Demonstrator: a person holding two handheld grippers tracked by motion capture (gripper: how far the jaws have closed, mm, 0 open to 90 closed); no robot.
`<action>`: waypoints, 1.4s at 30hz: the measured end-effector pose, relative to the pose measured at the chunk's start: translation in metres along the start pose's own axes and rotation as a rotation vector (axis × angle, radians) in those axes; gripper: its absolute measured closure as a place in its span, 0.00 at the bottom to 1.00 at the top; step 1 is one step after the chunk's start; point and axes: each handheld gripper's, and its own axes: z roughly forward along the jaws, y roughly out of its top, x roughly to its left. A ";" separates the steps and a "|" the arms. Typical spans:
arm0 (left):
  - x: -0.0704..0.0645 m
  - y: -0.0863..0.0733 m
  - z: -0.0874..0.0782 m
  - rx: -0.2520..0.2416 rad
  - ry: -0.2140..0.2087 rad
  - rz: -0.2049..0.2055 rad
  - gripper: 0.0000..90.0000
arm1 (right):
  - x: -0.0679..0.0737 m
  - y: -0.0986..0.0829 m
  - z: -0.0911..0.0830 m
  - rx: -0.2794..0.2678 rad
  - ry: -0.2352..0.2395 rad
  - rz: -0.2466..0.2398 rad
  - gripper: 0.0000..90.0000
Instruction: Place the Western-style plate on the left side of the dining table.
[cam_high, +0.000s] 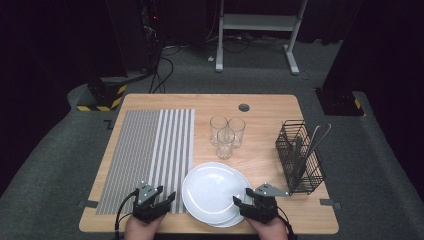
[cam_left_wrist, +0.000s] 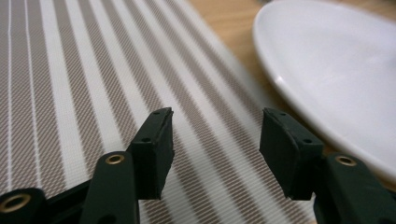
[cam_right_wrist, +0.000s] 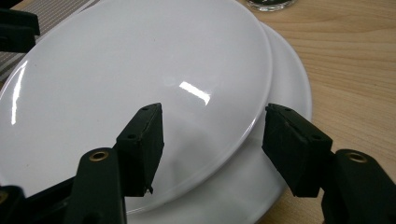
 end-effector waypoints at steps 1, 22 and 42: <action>-0.002 0.002 -0.001 -0.015 -0.015 -0.011 0.49 | 0.000 0.000 0.000 0.000 0.000 0.000 0.42; -0.048 -0.006 0.023 -0.008 -0.089 0.104 0.27 | 0.003 -0.001 0.004 0.000 -0.011 -0.026 0.44; -0.046 0.016 0.052 0.014 -0.067 0.085 0.34 | -0.001 0.013 0.016 0.008 -0.157 -0.102 0.70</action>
